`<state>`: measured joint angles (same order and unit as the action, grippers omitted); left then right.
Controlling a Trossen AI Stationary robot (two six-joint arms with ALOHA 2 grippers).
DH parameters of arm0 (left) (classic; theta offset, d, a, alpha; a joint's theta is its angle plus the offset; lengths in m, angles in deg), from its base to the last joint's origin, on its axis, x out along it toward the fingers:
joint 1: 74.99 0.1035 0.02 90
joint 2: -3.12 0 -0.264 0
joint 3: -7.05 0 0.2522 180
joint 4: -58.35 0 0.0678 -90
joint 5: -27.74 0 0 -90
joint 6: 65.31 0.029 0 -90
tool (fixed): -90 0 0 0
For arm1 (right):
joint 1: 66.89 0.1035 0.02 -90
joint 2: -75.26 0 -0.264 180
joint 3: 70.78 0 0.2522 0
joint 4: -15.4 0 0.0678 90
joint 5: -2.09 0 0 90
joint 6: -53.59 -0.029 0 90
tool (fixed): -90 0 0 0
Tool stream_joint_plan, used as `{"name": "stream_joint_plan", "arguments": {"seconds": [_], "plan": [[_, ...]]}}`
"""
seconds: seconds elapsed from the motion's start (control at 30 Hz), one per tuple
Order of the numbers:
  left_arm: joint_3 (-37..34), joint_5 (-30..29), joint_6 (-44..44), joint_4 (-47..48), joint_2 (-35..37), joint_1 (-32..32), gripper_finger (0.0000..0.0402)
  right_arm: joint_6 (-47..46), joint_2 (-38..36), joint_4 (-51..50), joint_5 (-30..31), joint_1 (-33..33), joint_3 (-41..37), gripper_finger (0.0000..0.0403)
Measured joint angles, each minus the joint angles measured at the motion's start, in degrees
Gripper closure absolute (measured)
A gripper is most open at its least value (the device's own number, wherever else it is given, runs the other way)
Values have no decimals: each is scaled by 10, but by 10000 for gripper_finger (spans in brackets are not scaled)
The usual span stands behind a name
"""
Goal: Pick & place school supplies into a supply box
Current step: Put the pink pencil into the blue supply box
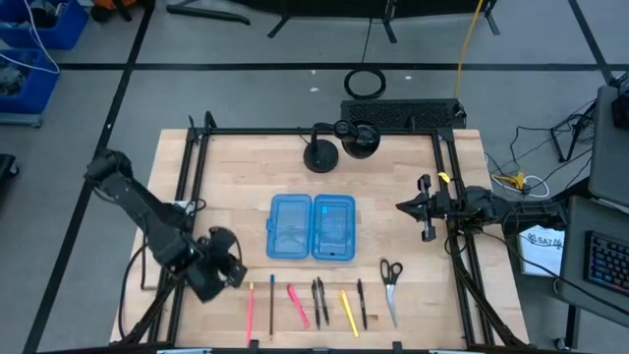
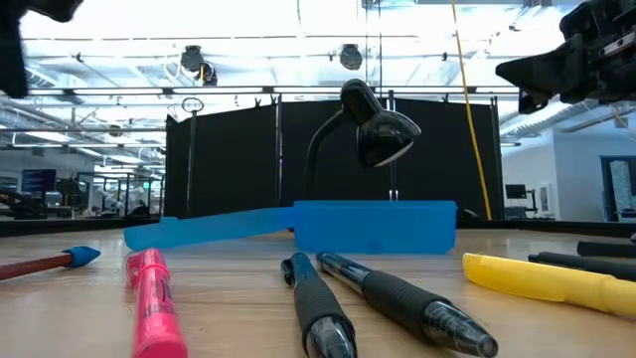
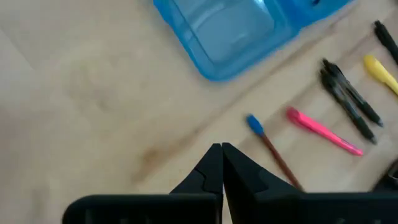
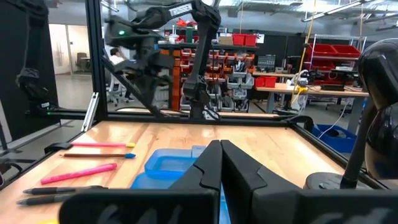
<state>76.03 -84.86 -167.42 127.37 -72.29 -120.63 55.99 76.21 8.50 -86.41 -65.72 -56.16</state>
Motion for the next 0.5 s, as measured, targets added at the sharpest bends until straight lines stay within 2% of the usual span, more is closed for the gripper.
{"name": "stream_joint_plan", "arguments": {"seconds": [0.2, 0.27, 0.37, 0.5], "plan": [[17, 20, -100, 0, -76, -14, 398, 5, 0, 21, 0, 0, 0, 403], [17, 29, -130, -3, -101, -15, 389, 5, 0, 22, 0, 0, 0, 403], [17, 54, -131, -12, -132, -11, 354, 5, 0, 22, 0, 0, 0, 403], [16, 90, -122, -24, -166, -1, 289, 5, 0, 22, 1, 0, 0, 403]]}}
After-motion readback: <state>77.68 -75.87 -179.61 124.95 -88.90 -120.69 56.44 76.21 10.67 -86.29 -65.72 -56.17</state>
